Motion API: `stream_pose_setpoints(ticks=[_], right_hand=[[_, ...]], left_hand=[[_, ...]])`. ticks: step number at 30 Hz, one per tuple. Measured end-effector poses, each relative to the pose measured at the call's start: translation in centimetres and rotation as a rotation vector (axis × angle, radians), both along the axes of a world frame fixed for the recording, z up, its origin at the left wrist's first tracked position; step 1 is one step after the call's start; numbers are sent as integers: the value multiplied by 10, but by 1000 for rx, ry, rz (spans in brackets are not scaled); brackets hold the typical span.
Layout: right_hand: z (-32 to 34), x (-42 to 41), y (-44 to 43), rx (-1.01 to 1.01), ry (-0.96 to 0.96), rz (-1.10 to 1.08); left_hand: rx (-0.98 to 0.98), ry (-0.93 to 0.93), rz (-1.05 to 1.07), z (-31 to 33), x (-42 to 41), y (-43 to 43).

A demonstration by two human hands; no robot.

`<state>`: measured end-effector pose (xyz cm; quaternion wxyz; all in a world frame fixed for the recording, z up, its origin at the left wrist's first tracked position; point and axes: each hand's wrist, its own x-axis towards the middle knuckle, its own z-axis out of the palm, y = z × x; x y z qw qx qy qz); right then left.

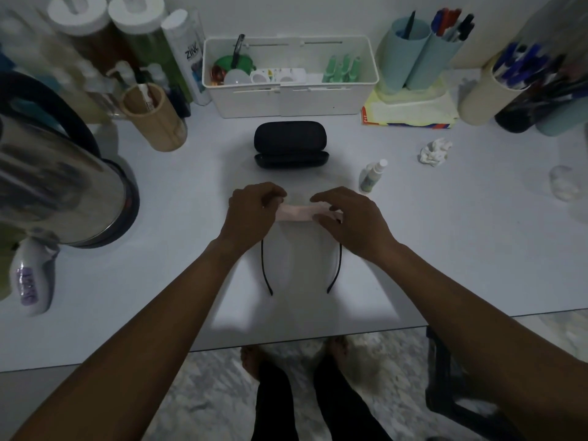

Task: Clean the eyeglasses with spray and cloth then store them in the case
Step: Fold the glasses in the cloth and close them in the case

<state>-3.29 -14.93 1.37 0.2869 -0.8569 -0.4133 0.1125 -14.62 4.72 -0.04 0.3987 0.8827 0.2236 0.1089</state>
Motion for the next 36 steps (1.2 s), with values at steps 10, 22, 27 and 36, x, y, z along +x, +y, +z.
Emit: stream_pose_setpoints(ticks=[10, 22, 27, 36], right_hand=[[-6, 2, -1, -44, -43, 6], [-1, 3, -37, 43, -57, -2], [-8, -8, -65, -52, 56, 28], [-16, -5, -58, -90, -94, 160]], left_hand=[[302, -12, -210, 4, -18, -1], [357, 22, -217, 14, -15, -22], [337, 56, -271, 14, 9, -37], [132, 94, -242, 16, 23, -33]])
